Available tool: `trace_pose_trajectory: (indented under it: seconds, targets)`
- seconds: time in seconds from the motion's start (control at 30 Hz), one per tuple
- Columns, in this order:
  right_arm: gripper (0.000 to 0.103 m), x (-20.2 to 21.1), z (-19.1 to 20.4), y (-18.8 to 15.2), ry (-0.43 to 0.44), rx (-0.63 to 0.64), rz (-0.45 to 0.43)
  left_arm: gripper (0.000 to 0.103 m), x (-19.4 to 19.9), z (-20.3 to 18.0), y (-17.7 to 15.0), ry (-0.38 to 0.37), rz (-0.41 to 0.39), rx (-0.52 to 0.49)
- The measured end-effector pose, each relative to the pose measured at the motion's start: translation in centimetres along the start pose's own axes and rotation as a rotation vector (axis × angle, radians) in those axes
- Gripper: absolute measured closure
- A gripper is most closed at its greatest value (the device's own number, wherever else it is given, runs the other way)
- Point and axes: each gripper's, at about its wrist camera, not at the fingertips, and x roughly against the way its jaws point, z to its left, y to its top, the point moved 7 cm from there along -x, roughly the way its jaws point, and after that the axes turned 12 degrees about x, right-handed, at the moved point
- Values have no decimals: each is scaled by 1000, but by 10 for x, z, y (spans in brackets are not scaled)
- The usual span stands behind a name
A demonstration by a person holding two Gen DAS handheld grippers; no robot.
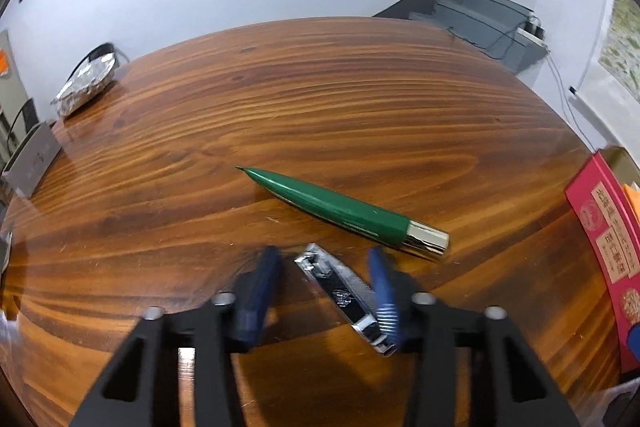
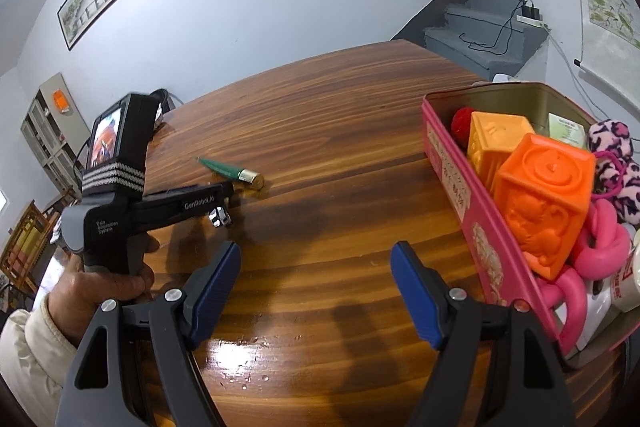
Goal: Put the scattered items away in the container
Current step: 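Return to the table and grasp the silver nail clipper with the left gripper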
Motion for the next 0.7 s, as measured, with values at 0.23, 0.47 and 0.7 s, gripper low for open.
trace_pose_trajectory:
  seconds: [0.23, 0.47, 0.7]
  targets:
    - [23, -9, 0, -4, -27, 18, 25, 78, 15, 25, -12, -27, 12, -24]
    - [23, -22, -1, -6, -54, 26, 75, 87, 38, 80, -28, -44, 19, 53]
    - [23, -43, 30, 15, -44, 103, 97, 87, 53, 97, -42, -67, 12, 56]
